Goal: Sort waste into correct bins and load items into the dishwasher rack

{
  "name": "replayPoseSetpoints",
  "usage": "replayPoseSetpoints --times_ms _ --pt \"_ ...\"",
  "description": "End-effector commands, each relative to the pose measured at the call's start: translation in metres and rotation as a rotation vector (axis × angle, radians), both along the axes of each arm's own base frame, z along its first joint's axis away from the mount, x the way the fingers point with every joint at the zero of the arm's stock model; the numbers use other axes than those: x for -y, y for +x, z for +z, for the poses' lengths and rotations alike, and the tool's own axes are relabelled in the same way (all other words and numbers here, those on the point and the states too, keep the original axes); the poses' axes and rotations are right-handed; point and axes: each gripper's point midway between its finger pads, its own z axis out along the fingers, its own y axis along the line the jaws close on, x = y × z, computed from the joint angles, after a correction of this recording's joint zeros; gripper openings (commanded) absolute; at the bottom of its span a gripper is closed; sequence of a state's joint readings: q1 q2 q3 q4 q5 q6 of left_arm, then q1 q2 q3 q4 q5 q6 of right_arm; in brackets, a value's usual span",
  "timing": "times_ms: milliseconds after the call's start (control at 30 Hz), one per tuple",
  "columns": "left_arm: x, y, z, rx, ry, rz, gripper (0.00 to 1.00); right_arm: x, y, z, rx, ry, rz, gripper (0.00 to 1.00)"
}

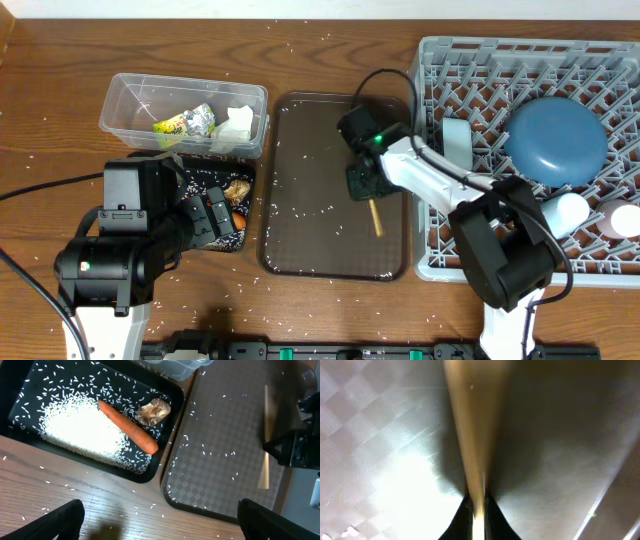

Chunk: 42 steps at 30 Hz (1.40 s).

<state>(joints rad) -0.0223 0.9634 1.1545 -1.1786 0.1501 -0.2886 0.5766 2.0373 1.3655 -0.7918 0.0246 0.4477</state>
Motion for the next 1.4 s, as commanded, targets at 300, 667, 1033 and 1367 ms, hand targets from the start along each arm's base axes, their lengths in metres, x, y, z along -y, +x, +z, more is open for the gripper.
replayPoseSetpoints --times_ms 300,667,1033,1367 --pt "-0.002 0.000 -0.001 -0.007 0.003 0.011 0.98 -0.010 0.007 0.056 0.091 0.053 0.144 0.01" --pt "-0.002 0.000 -0.001 -0.007 0.002 0.011 0.98 0.048 0.016 0.195 0.414 0.069 0.256 0.01" --pt "-0.002 0.000 -0.001 -0.007 0.002 0.011 0.98 0.185 0.011 0.187 0.289 0.008 -0.208 0.01" --pt "-0.002 0.000 -0.001 -0.007 0.002 0.011 0.98 0.227 0.002 0.142 0.114 -0.041 -0.313 0.01"
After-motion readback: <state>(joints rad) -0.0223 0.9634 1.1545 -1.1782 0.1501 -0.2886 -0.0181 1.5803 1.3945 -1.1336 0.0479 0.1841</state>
